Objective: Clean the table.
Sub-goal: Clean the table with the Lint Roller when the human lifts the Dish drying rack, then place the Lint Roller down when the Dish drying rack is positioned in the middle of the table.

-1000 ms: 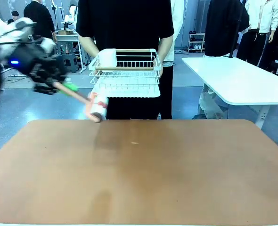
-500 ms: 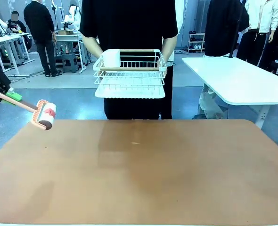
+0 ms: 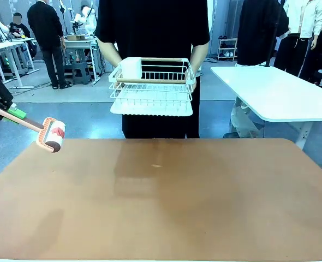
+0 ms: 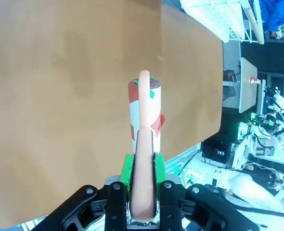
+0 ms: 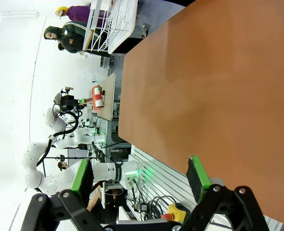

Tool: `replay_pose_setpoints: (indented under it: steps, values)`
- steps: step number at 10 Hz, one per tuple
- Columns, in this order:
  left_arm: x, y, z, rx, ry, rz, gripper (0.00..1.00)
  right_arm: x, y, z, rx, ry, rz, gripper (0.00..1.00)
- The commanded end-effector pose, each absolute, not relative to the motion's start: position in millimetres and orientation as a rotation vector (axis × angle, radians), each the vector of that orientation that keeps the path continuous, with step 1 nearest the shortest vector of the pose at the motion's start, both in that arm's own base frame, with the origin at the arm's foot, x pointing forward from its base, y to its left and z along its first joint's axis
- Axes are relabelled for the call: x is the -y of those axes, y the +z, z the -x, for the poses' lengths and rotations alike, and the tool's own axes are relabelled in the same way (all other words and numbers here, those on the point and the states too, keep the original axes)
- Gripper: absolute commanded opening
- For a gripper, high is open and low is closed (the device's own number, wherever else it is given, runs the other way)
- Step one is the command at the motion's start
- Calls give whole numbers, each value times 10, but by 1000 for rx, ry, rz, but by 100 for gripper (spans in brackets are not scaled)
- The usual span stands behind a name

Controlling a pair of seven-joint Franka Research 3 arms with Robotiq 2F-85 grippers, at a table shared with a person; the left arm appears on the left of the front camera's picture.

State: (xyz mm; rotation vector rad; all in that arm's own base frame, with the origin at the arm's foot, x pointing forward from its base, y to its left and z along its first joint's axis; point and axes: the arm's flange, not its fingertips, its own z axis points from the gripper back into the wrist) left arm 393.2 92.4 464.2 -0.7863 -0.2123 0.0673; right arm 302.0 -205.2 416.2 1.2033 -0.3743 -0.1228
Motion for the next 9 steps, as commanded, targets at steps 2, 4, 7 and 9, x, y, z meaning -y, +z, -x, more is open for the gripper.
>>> replay_pose_setpoints:
  steps: [2, 4, 7, 9]
  values:
    - [-948, 4645, -3923, 213, 71, 790, 21, 2056, 4191, -3015, 385, -117, -1216, 100]
    - [-948, 4645, -3923, 213, 71, 790, 21, 2056, 4191, -3015, 385, -117, -1216, 100]
    - [-948, 4645, -3923, 213, 71, 790, 21, 2056, 4191, -3015, 385, -117, -1216, 100]
    - [-948, 4645, -3923, 213, 71, 790, 21, 2056, 4191, -3015, 385, -117, -1216, 100]
